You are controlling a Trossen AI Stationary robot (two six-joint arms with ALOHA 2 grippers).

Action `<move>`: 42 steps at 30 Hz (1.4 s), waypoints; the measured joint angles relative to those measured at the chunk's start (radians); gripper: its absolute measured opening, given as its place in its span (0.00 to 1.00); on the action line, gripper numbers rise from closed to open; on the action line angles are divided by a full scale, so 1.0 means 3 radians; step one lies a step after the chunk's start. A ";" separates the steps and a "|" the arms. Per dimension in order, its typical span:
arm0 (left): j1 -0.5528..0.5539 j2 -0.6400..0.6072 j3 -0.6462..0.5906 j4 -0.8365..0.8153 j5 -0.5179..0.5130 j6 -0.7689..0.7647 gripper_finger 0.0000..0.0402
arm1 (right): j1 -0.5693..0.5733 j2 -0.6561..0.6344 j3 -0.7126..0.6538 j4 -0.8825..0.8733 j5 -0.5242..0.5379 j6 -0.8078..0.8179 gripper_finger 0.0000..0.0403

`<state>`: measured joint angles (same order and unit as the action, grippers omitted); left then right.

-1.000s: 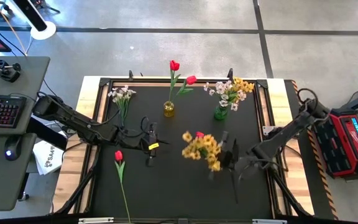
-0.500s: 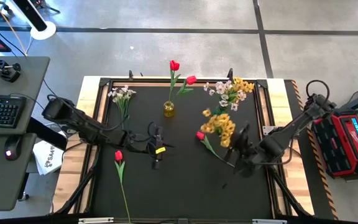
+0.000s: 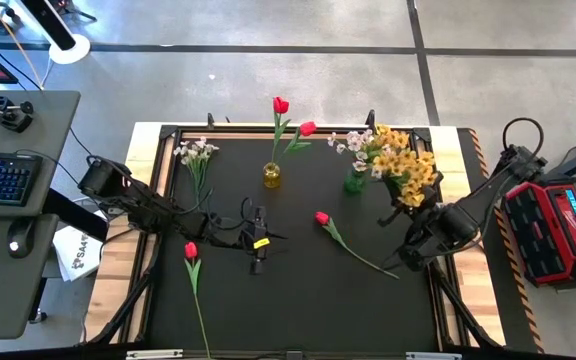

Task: Sort flowers into vase by color
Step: Put the yellow flowers into the green vase

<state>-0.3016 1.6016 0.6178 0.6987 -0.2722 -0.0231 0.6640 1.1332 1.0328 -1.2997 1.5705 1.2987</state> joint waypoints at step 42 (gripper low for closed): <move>0.0000 0.0000 0.0004 0.0187 -0.0001 0.0033 0.35 | -0.0754 -0.0615 -0.0003 0.1134 -0.1756 -0.2233 0.00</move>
<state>-0.3016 1.6016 0.6189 0.7549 -0.2726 -0.0132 0.4377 0.9486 1.0321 -0.9596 1.0436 0.6288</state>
